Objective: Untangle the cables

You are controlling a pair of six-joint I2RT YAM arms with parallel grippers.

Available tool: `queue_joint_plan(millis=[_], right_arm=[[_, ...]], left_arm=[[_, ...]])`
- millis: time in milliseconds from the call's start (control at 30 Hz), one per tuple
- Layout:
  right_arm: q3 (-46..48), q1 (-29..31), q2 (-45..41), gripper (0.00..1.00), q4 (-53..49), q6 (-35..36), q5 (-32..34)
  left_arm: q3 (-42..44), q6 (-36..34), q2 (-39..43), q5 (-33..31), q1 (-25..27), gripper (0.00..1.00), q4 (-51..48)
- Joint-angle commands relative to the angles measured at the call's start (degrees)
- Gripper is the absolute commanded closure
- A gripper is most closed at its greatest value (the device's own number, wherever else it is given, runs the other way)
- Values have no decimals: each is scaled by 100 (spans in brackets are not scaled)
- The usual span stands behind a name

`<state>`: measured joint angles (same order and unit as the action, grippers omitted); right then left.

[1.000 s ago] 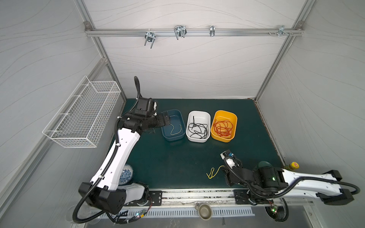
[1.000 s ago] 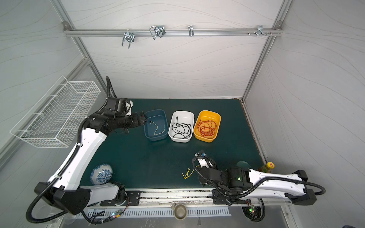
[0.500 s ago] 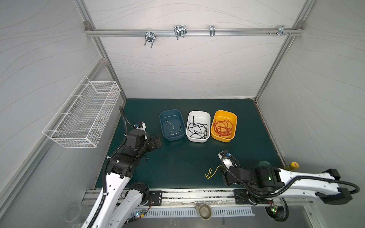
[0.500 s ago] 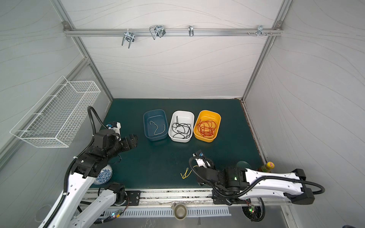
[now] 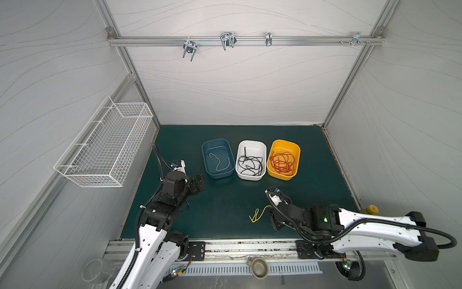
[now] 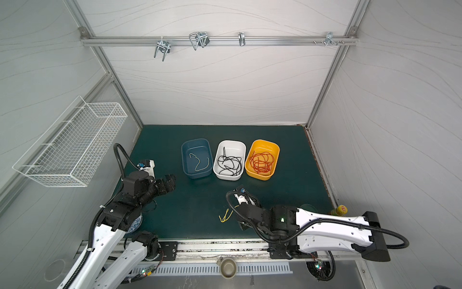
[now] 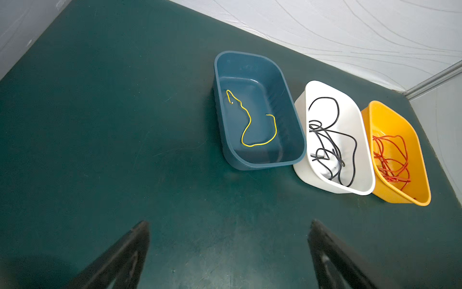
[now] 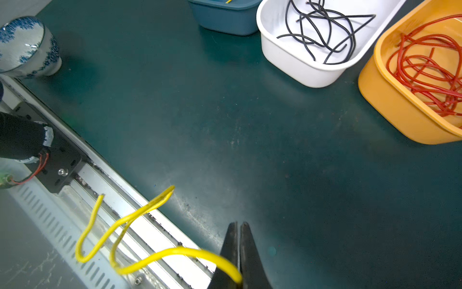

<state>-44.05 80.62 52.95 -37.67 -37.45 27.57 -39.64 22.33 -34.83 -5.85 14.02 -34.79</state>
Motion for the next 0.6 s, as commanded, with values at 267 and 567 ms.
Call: queue_joint_plan(millis=[267, 567], right_arm=[[-1030, -1191, 759, 100, 613, 797, -1198], [-2173, -2061, 1813, 100, 455, 1294, -1695]], left_arm=[[-10, -49, -6, -249, 107, 0, 235], [61, -79, 50, -549, 166, 0, 328]])
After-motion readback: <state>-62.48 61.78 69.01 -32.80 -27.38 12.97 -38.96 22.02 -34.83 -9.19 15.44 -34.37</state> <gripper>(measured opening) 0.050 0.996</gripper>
